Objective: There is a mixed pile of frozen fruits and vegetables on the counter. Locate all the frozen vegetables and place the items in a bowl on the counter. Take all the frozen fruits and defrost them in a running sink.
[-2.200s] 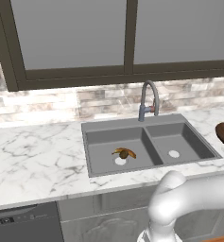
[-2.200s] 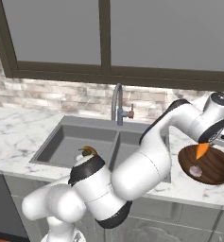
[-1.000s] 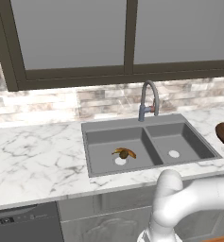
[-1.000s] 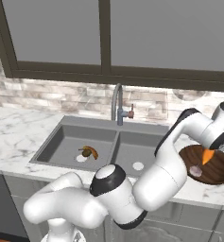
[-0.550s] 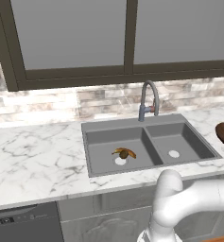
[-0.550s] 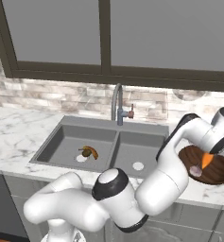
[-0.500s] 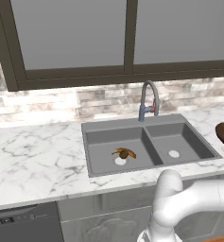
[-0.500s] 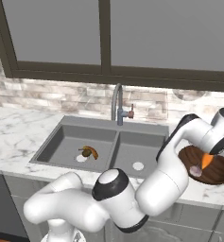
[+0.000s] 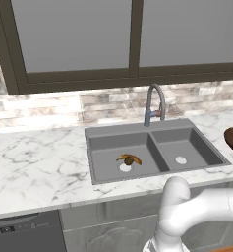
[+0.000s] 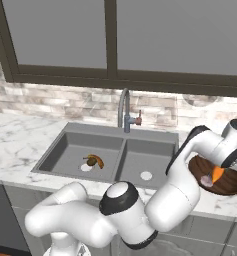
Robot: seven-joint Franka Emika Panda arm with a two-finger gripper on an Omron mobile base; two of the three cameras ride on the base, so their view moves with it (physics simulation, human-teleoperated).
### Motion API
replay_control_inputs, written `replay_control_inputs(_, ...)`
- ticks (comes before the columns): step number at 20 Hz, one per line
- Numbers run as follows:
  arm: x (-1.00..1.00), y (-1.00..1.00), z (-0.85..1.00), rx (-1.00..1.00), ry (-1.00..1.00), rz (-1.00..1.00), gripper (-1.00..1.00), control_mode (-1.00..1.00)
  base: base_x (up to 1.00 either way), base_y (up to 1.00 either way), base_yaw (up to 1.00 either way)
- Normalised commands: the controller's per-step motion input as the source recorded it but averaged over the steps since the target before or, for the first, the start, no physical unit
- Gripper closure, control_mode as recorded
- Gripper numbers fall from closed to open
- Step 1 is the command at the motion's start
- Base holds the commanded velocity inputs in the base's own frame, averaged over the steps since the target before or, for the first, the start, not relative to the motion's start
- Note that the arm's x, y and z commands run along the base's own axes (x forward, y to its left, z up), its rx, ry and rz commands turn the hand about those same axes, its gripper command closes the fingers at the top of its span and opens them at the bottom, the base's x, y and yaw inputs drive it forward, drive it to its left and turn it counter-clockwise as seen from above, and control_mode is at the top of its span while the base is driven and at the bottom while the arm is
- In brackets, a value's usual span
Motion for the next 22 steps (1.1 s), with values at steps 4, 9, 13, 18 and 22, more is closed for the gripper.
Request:
replay_control_inputs(4,0.1,0.0,-0.12,0.0,0.0,0.0,1.0,-1.0,0.0,0.0,0.0)
replay_control_inputs(9,0.18,-0.01,-0.08,0.0,0.01,0.0,1.0,-1.0,0.0,0.0,0.0)
replay_control_inputs(13,0.17,-0.04,-0.05,0.0,0.0,0.0,1.0,-1.0,0.0,0.0,0.0)
replay_control_inputs(18,0.04,-0.01,-0.16,0.0,0.0,0.0,1.0,-1.0,0.0,0.0,0.0)
replay_control_inputs(22,0.0,-0.14,-0.18,0.0,0.0,0.0,1.0,-1.0,0.0,0.0,0.0)
